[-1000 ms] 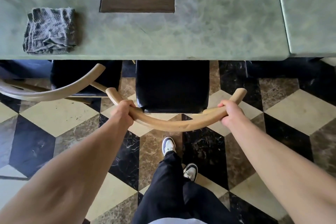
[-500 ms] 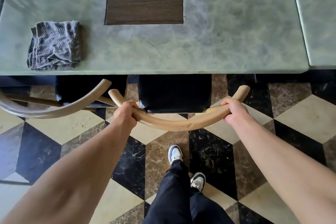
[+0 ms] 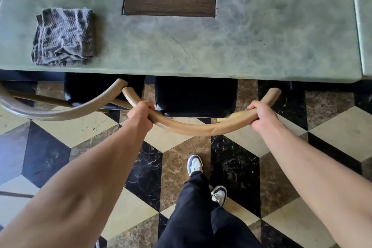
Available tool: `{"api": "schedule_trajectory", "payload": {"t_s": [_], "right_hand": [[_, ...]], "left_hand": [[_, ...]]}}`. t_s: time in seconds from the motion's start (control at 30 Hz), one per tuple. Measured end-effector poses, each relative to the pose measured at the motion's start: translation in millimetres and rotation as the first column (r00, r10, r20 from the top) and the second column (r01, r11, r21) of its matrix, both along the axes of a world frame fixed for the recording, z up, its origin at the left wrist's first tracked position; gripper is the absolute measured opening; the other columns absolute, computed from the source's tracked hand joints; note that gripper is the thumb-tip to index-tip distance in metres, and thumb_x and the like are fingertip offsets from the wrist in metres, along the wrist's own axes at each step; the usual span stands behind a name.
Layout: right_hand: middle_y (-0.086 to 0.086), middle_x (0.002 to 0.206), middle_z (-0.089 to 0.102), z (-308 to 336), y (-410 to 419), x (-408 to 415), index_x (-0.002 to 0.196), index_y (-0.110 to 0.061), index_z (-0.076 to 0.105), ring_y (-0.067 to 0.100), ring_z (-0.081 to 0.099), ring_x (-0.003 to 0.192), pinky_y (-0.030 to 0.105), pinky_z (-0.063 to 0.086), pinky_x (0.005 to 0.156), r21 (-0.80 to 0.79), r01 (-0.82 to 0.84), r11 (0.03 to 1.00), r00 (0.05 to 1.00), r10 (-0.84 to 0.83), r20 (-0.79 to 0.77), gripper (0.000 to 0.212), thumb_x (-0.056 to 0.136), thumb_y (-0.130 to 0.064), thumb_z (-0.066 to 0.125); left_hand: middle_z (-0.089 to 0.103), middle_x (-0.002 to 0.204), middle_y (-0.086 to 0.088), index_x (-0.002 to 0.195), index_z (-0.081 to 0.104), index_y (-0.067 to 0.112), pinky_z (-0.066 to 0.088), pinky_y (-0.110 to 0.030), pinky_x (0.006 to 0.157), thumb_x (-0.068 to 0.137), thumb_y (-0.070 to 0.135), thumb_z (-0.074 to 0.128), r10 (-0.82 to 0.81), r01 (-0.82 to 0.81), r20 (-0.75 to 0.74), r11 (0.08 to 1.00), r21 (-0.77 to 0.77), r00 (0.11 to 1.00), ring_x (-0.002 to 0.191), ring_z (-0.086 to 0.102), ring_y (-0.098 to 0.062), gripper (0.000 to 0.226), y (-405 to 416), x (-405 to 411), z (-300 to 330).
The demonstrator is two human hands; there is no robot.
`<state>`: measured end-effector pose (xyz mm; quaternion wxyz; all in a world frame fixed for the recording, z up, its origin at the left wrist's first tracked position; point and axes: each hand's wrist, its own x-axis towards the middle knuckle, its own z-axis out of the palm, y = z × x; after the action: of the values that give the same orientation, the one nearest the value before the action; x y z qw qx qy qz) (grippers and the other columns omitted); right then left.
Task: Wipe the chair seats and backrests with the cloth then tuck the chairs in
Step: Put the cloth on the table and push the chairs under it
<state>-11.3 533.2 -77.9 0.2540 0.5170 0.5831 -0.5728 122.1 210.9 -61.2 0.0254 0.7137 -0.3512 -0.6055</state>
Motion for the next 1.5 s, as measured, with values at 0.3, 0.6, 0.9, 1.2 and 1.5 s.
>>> {"api": "schedule_trajectory", "payload": {"t_s": [0.3,0.6,0.9,1.2,1.5], "right_hand": [[0.015,0.116,0.061,9,4,-9,0.121,-0.006,0.058,0.031,0.064,0.096,0.042,0.059,0.072,-0.013,0.006,1.0,1.0,-0.007,-0.024,0.063,0.06,0.004,0.067],[0.013,0.097,0.057,14,2,-15,0.105,-0.006,0.058,0.028,0.06,0.083,0.035,0.052,0.056,-0.042,0.025,0.999,0.999,-0.027,-0.043,0.042,0.065,0.004,0.066],[0.007,0.102,0.06,13,5,-12,0.124,-0.011,0.056,0.022,0.061,0.091,0.035,0.054,0.071,-0.06,-0.017,0.998,0.998,0.013,-0.06,0.058,0.071,-0.013,0.08],[0.004,0.105,0.062,14,6,6,0.103,-0.019,0.058,0.019,0.062,0.094,0.032,0.058,0.081,-0.081,0.004,0.997,0.994,-0.012,-0.105,0.041,0.073,-0.027,0.086],[0.01,0.113,0.056,20,12,29,0.127,-0.024,0.044,0.036,0.065,0.104,0.055,0.06,0.083,-0.22,-0.106,0.97,0.992,0.088,-0.093,0.059,0.083,-0.043,0.08]], "left_hand": [[0.061,0.089,-0.012,0.088,0.054,0.007,0.053,-0.032,0.059,0.064,-0.006,0.067,-0.017,0.017,-0.005,1.0,0.019,1.0,0.078,0.061,-0.025,0.031,5,-11,-3],[0.061,0.088,-0.01,0.087,0.055,0.008,0.05,-0.03,0.053,0.064,-0.006,0.069,-0.05,0.049,0.012,0.999,0.013,0.999,0.076,0.061,-0.023,0.03,3,-26,-5],[0.062,0.1,-0.011,0.111,0.053,0.008,0.055,-0.033,0.062,0.075,0.012,0.078,-0.165,0.165,0.01,0.986,0.039,0.986,0.084,0.064,-0.023,0.044,-1,-23,-2],[0.066,0.112,-0.007,0.127,0.054,0.015,0.057,-0.044,0.088,0.074,0.054,0.073,-0.185,0.189,-0.122,0.982,0.024,0.975,0.098,0.066,-0.022,0.068,11,-5,-3],[0.067,0.113,-0.011,0.12,0.055,0.011,0.059,-0.048,0.086,0.085,0.051,0.068,-0.33,0.328,-0.125,0.944,-0.038,0.936,0.099,0.07,-0.027,0.055,31,15,5]]}}
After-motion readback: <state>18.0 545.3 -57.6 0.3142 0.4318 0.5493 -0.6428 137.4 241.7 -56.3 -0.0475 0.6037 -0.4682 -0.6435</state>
